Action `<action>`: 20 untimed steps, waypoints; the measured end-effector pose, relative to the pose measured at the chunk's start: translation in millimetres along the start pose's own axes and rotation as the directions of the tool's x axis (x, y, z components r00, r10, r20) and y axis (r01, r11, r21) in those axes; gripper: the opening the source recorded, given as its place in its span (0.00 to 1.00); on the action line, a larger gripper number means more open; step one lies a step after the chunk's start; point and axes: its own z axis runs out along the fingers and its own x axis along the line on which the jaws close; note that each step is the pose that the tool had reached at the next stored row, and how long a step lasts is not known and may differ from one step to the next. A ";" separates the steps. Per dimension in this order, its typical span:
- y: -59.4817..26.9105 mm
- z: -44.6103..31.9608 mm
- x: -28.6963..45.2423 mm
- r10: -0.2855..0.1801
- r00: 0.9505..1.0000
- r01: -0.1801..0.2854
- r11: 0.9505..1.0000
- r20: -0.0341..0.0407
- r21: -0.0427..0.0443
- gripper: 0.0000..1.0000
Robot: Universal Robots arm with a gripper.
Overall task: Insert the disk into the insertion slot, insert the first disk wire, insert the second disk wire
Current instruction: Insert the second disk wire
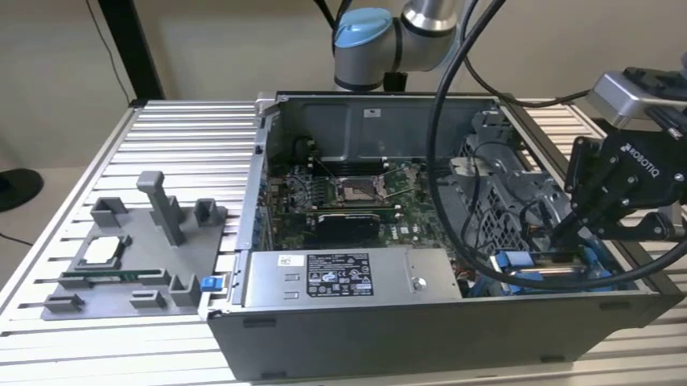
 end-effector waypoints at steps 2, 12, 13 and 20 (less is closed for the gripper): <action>0.1 -0.1 0.1 0.000 1.000 0.000 1.000 0.000 0.000 0.00; 0.1 0.5 0.4 0.000 1.000 0.000 1.000 0.007 0.001 0.00; 0.0 0.7 0.4 -0.001 1.000 0.001 1.000 0.011 0.002 0.00; -0.2 1.5 0.9 -0.008 0.999 0.007 1.000 0.052 0.011 0.00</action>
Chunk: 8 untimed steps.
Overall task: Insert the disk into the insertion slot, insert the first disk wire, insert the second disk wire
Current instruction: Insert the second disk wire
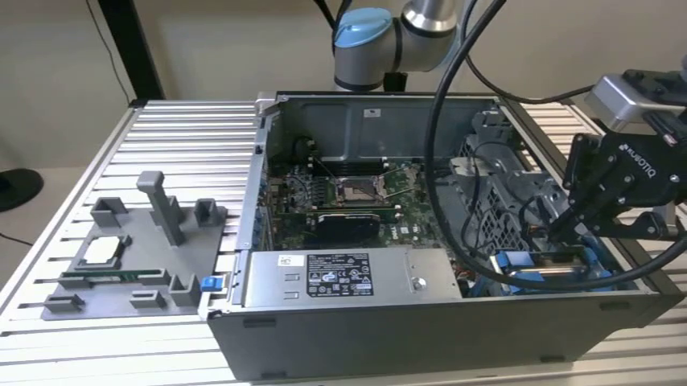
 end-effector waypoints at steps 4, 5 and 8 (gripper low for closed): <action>0.0 0.0 4.0 0.000 1.000 0.000 1.000 0.001 0.000 0.00; -0.1 0.1 5.4 0.000 1.000 0.000 1.000 0.002 0.000 0.00; -0.3 1.1 8.2 0.000 1.000 0.000 1.000 0.004 0.000 0.00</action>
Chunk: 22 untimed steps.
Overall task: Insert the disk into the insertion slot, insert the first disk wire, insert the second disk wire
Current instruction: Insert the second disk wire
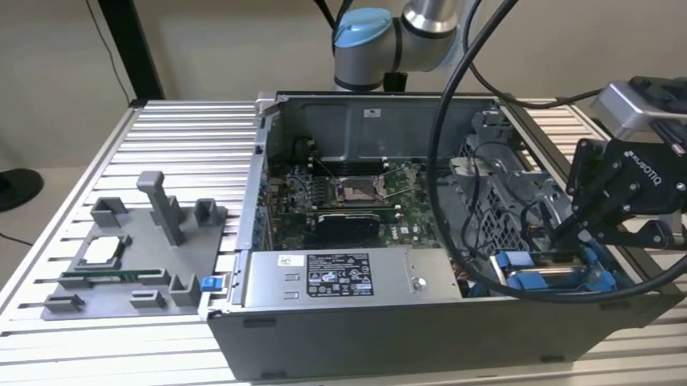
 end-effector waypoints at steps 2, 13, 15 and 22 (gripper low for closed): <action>-0.1 0.8 0.2 0.000 1.000 0.000 1.000 0.002 0.001 0.00; -0.5 3.0 0.5 -0.001 1.000 0.001 1.000 0.008 0.003 0.00; -0.6 3.1 0.5 -0.001 1.000 0.001 1.000 0.008 0.003 0.00; -2.0 4.5 0.6 -0.001 1.000 0.001 1.000 0.008 0.003 0.00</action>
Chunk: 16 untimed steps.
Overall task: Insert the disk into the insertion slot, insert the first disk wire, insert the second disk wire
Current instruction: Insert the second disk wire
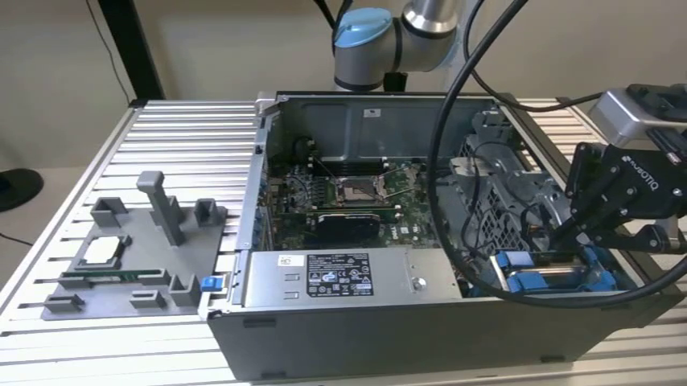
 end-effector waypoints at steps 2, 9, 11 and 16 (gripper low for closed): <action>-0.2 0.8 0.1 0.000 1.000 0.000 1.000 0.000 0.000 0.00; -0.6 3.2 0.3 0.000 1.000 0.000 1.000 0.000 0.000 0.00; -0.6 3.6 0.4 0.000 1.000 0.000 1.000 0.000 0.000 0.00; -0.8 4.5 0.5 0.000 1.000 0.000 1.000 0.000 0.000 0.00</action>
